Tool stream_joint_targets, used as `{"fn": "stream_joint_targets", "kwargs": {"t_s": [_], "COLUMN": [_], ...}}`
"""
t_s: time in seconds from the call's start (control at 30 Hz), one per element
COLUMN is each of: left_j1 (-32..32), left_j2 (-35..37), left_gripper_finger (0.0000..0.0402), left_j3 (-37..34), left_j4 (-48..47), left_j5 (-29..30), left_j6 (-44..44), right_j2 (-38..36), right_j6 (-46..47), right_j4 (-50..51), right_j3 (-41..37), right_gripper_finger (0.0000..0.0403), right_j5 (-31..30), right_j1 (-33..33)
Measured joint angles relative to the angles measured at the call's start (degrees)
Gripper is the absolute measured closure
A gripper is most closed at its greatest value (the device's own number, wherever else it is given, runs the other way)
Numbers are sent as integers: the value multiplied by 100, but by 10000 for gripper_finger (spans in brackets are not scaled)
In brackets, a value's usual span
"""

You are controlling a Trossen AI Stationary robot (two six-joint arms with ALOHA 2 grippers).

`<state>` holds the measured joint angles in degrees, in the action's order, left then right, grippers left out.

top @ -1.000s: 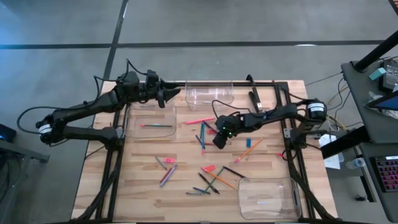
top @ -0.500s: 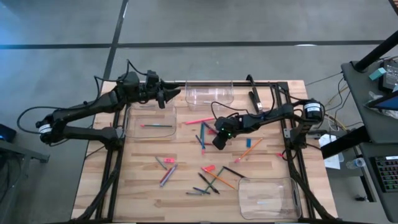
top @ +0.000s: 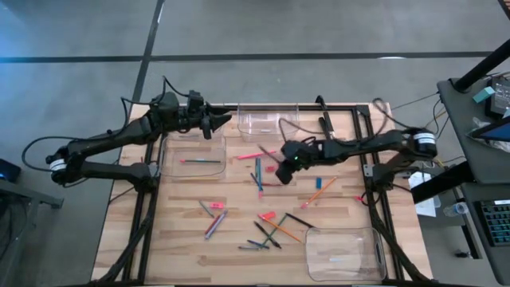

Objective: Sort crayons/erasers/pens/pencils in bins
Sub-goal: Put the violet pen into the top right transparent bin, then put the blue eraser into the bottom right transparent bin

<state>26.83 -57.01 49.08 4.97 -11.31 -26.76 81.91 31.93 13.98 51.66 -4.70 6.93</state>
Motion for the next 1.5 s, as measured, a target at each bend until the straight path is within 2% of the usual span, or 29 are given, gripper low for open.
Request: {"fn": "stream_joint_targets", "kwargs": {"t_s": [0.1,0.23,0.33,0.47,0.6,0.77,0.93,1.1,1.2,1.5], "left_j1": [3,2,2,-51,-141,-239,-299,-317,-319,-319], "left_j2": [0,-22,-67,-159,-202,-205,-207,-264,-309,-609], "left_gripper_finger": [201,201,201,201,201,201,201,201,201,201], "left_j3": [-4,-7,-7,-7,-7,-7,-7,-7,-7,-7], "left_j4": [2,21,12,35,45,59,59,51,59,87], "left_j5": [1,0,1,1,-3,-3,-9,-8,-9,-7], "left_j6": [0,-2,-128,-145,-200,-297,-299,-297,-295,-291], "right_j2": [-313,-304,-23,505,1016,1561,1714,1470,1117,-42], "right_j6": [-148,-457,-770,-932,-1010,-1007,-1133,-1349,-1518,-1651], "right_j4": [-76,-101,-72,3,351,803,1020,1378,1664,2007], "right_j3": [168,528,869,1371,1904,2340,2603,2664,2664,2418], "right_gripper_finger": [377,378,378,378,373,339,289,243,228,232], "right_j5": [-292,-285,-129,438,485,467,472,476,478,478], "right_j1": [217,714,1104,1569,1825,2014,2038,2034,1995,1478]}}
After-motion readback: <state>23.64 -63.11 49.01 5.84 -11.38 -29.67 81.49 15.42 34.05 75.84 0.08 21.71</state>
